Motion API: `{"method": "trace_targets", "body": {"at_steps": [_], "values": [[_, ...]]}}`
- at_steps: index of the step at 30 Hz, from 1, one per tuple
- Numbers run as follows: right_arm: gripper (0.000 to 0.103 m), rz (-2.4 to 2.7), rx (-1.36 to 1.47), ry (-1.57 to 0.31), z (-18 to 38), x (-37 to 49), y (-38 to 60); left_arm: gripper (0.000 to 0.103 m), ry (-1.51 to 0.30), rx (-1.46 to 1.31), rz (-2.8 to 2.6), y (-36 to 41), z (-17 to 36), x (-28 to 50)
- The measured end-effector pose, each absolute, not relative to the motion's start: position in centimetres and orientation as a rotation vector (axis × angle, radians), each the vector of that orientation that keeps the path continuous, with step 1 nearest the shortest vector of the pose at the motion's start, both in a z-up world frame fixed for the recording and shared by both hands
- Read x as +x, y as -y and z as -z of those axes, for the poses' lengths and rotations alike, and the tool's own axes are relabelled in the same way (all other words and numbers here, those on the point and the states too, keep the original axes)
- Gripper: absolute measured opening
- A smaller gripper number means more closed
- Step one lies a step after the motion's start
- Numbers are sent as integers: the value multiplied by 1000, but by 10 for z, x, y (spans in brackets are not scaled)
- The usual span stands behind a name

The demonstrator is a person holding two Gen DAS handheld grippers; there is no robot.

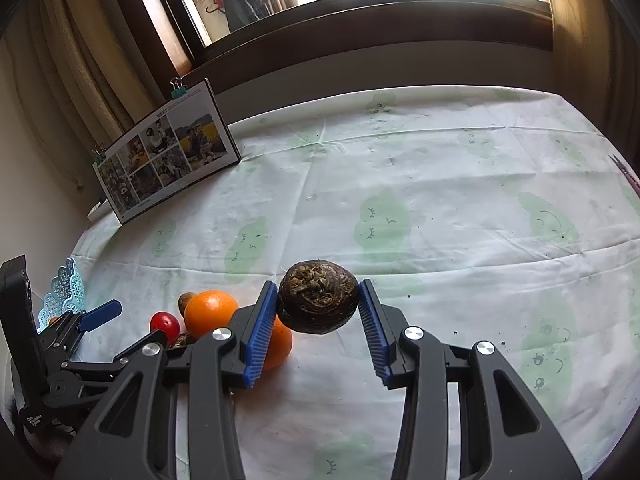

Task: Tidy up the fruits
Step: 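Grasp a red tomato with the left tool while the right tool holds the brown fruit, then carry tomato and brown fruit to the blue basket and release both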

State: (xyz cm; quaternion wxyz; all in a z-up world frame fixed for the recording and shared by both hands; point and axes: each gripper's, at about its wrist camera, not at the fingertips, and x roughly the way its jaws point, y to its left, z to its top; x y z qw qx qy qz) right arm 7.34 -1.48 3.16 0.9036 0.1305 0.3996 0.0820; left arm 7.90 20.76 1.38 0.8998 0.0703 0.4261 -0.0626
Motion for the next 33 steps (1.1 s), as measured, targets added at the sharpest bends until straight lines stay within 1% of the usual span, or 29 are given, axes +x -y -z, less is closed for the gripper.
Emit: {"method": "trace_targets", "body": {"at_steps": [3,5,6,7,8,12,13,14,16,24,33], "values": [[42,-173,268,-827,-30,73,14,92,-887,158,146,-202,-11,80],[42,-176,268,-829,-29,73,13,85,-893,160,168,-197,-8,81],[42,-177,269,-830,-29,72,13,84,-897,153,178,-197,-8,82],[42,-177,270,-829,-29,72,13,79,-900,145,186,-197,-7,83],[42,-177,270,-829,-29,72,13,71,-904,130,193,-198,-7,84],[42,-174,268,-828,-29,72,13,56,-910,94,219,-200,-7,83],[42,-173,267,-827,-29,72,13,50,-911,88,226,-201,-7,83],[42,-173,266,-827,-29,72,13,42,-913,79,236,-201,-8,82],[42,-172,263,-824,-30,71,12,35,-924,42,265,-203,-9,80],[42,-179,247,-790,-43,61,3,32,-918,-3,237,-216,-12,70],[42,-246,216,-763,-60,52,-30,33,-808,14,96,-249,-39,45]]}}
